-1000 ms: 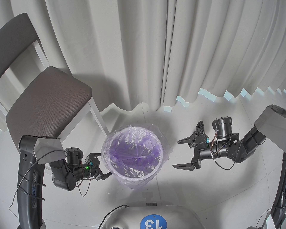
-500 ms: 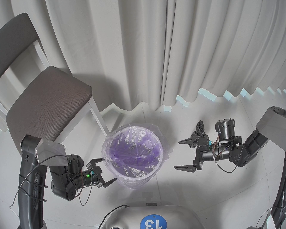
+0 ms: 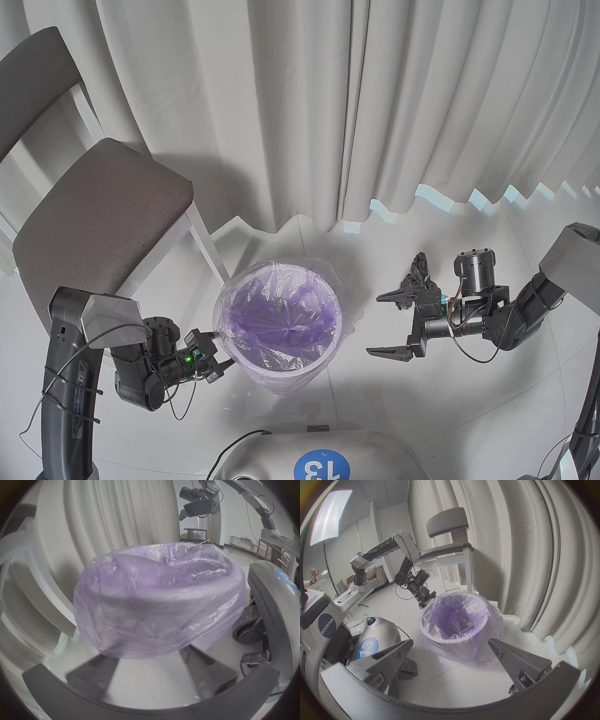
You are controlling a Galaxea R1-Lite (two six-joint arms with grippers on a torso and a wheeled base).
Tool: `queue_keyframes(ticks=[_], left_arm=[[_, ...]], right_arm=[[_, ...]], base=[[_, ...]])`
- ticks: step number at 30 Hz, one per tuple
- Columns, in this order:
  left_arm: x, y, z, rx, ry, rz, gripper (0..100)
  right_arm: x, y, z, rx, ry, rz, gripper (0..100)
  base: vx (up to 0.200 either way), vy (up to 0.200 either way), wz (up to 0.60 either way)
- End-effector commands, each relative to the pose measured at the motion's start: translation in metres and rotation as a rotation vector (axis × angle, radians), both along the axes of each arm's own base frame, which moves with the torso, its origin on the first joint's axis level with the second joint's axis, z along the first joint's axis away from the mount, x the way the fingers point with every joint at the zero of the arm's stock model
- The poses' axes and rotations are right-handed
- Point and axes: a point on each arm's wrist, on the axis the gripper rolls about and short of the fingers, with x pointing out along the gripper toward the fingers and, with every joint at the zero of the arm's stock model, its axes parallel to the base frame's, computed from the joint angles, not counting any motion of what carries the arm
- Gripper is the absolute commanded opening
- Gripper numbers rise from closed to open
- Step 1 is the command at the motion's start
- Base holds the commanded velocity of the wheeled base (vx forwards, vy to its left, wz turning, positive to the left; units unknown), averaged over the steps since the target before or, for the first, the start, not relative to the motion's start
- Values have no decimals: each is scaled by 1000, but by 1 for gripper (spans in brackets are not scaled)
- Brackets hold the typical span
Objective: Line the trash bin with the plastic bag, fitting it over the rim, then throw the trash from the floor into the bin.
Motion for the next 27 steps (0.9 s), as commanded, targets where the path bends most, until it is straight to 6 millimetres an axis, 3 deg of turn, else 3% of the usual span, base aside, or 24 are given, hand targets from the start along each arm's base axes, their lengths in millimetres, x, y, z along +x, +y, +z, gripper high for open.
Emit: queue_keyframes(ticks=[1,15,19,20,27], left_arm=[[1,2,-2,0,0,6,0],[4,3,-3,-2,20,6,0],[-4,15,2,-10,12,2,0],[-7,19,5,-9,5,8,100],[-27,31,24,-10,2,19,100]], right_arm=[[0,0,0,0,-1,1,100],[0,-1,-1,3,-11,-2,100],[-3,-2,-2,1,-4,-2,100],[-4,-2,-2,0,-1,-2,100],[-8,-3,7,6,-17,-3,100]], base=[[0,0,0],[0,0,0],[0,0,0],[0,0,0],[0,0,0]])
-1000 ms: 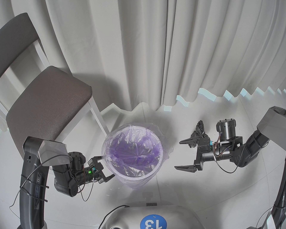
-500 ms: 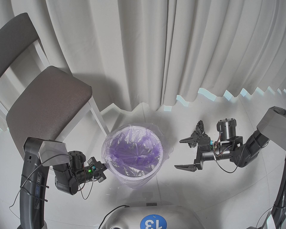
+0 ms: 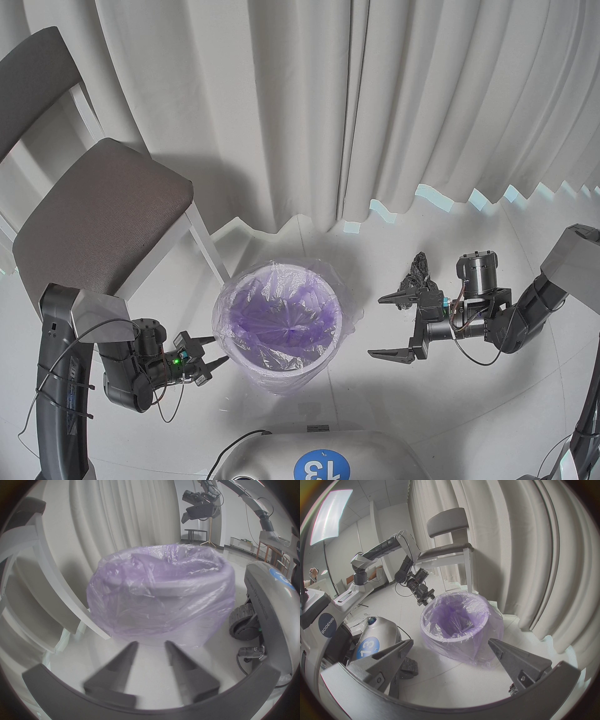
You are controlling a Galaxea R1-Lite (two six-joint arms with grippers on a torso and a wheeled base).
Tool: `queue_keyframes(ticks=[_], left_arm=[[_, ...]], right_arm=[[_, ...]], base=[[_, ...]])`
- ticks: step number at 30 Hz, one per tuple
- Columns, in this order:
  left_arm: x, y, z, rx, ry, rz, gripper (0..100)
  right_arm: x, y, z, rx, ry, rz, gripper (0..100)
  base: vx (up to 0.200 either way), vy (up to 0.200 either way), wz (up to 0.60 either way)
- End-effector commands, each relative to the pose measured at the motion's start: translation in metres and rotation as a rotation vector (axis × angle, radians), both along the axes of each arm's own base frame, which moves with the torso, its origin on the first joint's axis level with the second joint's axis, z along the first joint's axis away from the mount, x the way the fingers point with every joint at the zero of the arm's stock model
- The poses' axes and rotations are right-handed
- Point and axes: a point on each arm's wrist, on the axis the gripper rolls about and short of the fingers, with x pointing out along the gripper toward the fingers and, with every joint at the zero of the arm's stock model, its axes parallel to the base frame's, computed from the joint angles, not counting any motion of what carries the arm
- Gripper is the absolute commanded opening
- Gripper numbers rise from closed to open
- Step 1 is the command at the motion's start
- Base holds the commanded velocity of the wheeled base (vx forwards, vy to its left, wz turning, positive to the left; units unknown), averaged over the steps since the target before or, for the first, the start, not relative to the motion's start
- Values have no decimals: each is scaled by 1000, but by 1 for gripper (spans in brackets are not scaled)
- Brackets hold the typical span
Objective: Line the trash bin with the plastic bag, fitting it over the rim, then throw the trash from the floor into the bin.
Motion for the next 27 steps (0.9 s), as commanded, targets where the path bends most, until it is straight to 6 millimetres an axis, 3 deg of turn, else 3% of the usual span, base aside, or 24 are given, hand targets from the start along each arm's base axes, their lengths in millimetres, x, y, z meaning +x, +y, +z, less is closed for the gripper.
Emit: queue_keyframes(ticks=[1,10,25,26,27], left_arm=[[-11,8,19,-1,-22,16,100],[-15,-9,32,-24,-82,-55,100],[5,-16,12,-37,-80,-60,100],[5,-16,12,-37,-80,-60,0],[5,-16,12,-37,-80,-60,0]], right_arm=[[-3,-1,8,6,-17,1,100],[-6,0,14,10,-27,5,100],[-5,1,14,12,-30,4,100],[-5,1,14,12,-30,4,100],[-4,0,14,12,-32,3,100]], base=[[0,0,0],[0,0,0],[0,0,0],[0,0,0],[0,0,0]])
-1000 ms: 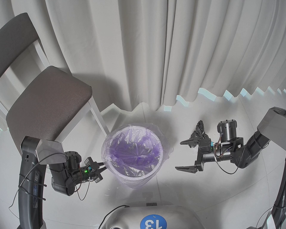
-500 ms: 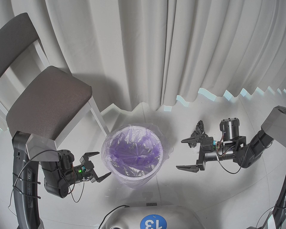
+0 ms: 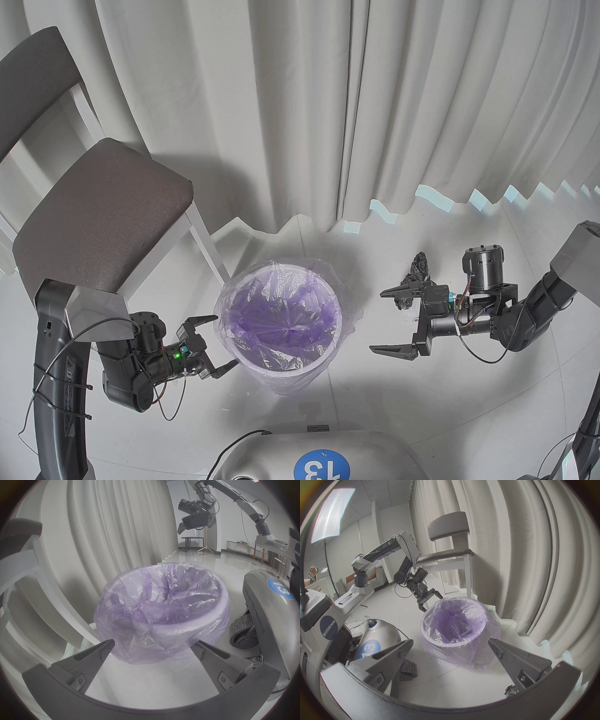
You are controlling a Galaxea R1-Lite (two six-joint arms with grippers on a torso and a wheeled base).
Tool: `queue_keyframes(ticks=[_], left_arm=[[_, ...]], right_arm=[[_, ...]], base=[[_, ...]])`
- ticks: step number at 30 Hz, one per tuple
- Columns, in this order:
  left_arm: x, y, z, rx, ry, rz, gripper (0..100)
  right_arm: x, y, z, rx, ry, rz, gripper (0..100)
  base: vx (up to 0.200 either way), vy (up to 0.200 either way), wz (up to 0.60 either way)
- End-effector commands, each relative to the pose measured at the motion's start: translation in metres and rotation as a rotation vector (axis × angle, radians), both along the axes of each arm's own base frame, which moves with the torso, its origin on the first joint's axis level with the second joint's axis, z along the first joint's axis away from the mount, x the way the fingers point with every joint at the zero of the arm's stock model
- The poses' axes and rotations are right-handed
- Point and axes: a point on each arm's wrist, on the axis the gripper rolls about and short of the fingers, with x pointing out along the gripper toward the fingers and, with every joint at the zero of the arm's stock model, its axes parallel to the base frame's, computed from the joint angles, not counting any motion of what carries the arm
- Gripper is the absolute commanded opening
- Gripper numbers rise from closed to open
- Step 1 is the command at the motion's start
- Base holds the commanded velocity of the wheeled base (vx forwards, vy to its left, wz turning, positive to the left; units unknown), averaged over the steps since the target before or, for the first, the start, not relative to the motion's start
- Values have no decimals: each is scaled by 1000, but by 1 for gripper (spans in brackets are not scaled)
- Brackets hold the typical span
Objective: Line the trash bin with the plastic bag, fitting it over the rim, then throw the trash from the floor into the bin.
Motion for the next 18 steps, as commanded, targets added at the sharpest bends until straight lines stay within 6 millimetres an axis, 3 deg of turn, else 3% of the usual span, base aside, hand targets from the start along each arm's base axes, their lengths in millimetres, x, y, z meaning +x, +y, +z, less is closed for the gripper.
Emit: queue_keyframes(ticks=[1,7,18], left_arm=[[2,0,-6,1,9,0,0],[6,0,-12,-4,13,5,0],[31,-3,-24,-13,48,14,0]], right_arm=[[1,0,0,1,-3,-1,100],[1,-1,-1,0,1,-2,100],[12,3,-7,-1,5,-1,100]], base=[[0,0,0],[0,0,0],[0,0,0]])
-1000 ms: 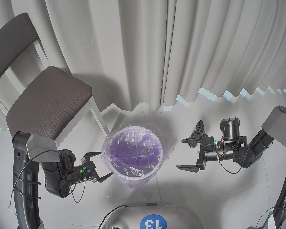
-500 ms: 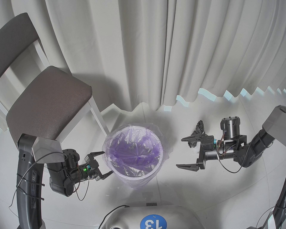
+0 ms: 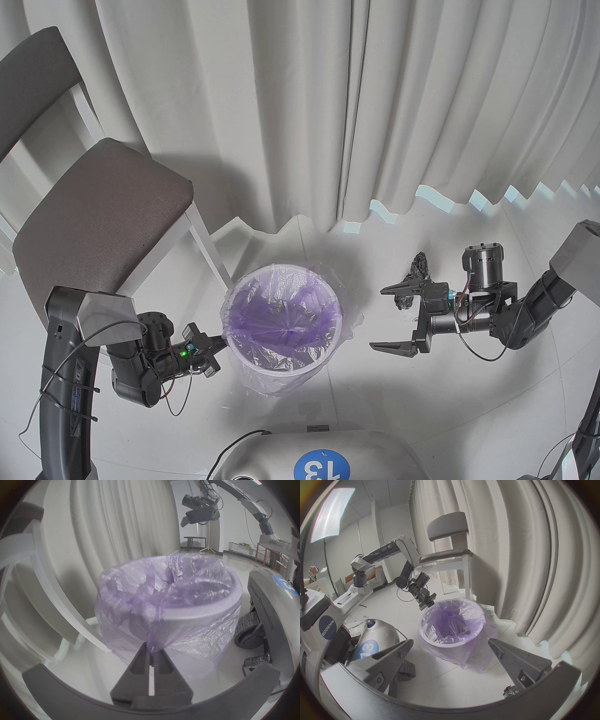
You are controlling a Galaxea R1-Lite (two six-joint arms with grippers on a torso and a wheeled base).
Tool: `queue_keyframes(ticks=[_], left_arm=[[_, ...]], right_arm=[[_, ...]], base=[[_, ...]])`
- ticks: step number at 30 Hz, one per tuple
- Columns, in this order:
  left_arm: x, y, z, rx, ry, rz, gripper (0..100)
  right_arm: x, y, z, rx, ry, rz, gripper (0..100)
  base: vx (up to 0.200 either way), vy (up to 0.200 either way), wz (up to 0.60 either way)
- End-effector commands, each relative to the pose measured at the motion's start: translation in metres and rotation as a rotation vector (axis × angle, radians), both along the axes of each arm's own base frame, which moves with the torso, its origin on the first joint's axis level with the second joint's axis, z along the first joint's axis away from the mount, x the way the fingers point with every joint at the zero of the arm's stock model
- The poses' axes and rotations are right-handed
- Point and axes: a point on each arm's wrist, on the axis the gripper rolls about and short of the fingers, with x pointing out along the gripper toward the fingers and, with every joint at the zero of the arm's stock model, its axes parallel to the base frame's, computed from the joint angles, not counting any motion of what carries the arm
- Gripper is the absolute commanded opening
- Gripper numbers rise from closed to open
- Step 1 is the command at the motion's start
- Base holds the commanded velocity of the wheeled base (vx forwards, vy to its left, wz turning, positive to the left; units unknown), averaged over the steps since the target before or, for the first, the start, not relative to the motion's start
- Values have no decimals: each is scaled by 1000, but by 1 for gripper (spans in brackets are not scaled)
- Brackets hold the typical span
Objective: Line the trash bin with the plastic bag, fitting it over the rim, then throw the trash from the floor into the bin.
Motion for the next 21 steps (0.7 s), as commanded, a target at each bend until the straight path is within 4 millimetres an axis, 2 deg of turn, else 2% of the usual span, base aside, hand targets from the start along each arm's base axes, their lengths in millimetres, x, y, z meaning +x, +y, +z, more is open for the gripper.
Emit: queue_keyframes(ticks=[1,10,16,21], left_arm=[[9,-1,-7,1,6,0,0],[8,-6,-8,11,4,-15,0],[6,-17,-7,64,-25,-68,0],[6,-17,-7,69,-16,-67,0]], right_arm=[[8,4,-9,-3,11,5,100],[18,7,-19,-7,23,4,100],[22,8,-19,-4,16,3,100],[23,12,-18,0,16,12,100]], base=[[0,0,0],[0,0,0],[0,0,0],[0,0,0]])
